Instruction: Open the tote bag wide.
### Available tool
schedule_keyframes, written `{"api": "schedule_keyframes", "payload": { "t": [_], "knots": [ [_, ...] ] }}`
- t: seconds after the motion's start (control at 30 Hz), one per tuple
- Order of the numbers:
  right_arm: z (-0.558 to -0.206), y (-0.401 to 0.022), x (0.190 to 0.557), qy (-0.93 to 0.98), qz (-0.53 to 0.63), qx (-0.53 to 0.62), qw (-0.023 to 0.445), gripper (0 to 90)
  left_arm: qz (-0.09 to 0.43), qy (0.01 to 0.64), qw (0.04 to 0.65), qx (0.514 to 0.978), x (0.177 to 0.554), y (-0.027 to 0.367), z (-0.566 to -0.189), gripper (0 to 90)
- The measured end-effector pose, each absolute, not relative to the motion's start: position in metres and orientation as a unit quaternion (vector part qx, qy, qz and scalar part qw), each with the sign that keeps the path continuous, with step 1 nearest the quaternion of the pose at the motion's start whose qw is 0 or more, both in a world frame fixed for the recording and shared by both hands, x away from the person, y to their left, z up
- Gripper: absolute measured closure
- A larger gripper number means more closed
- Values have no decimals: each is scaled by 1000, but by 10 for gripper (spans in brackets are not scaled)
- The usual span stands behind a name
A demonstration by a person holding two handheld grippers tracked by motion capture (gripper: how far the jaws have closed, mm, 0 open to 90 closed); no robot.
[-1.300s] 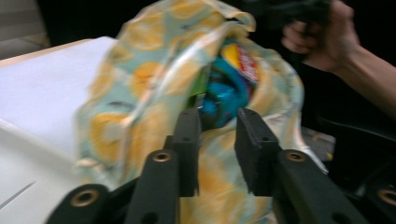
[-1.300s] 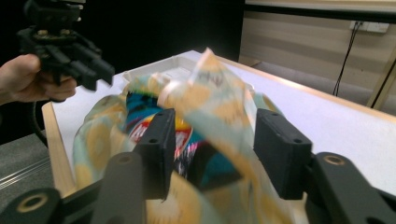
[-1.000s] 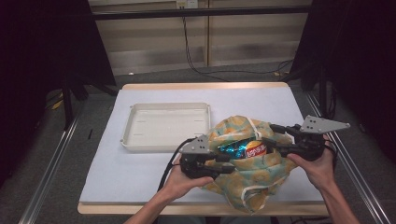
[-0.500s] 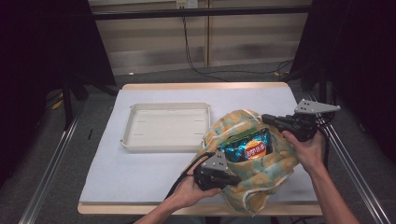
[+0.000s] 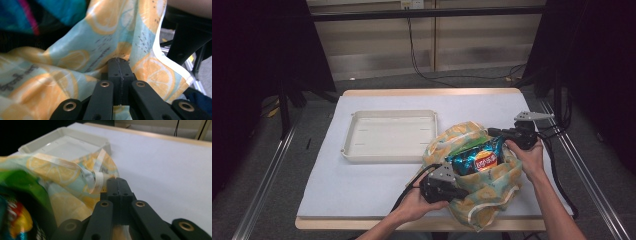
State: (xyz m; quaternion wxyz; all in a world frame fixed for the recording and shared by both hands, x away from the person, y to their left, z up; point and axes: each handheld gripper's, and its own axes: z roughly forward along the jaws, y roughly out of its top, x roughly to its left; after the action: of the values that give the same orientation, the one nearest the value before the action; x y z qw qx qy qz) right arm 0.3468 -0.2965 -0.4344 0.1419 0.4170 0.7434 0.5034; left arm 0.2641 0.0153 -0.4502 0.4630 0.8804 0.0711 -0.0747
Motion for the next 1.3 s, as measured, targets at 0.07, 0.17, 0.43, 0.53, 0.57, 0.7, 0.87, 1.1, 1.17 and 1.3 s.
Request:
{"api": "schedule_keyframes", "payload": {
  "t": [0.07,0.17,0.43,0.53,0.57,0.7,0.87,1.1,1.17,1.3],
  "knots": [
    [-441,-294,346,756,482,418,146,900,-76,74,464,879,266,17,-452,900],
    [-446,-292,344,767,472,413,135,900,-72,77,466,879,267,20,-451,900],
    [-439,-300,342,752,487,427,122,748,-71,95,504,856,276,48,-436,864],
    [-427,-309,333,741,494,431,143,669,-64,103,519,846,280,57,-428,856],
    [-423,-311,330,737,497,432,152,628,-64,103,519,846,280,57,-428,845],
    [-411,-319,316,724,505,436,174,547,-53,113,539,833,285,68,-416,814],
    [-400,-323,294,706,528,429,197,494,-36,122,558,820,290,76,-406,760],
    [-396,-321,261,691,541,427,217,431,-1,151,548,823,300,85,-410,630],
    [-397,-319,252,695,535,426,221,416,9,165,526,834,306,87,-423,575],
    [-399,-319,241,702,529,426,212,363,6,168,498,850,310,83,-434,487]
  ]
}}
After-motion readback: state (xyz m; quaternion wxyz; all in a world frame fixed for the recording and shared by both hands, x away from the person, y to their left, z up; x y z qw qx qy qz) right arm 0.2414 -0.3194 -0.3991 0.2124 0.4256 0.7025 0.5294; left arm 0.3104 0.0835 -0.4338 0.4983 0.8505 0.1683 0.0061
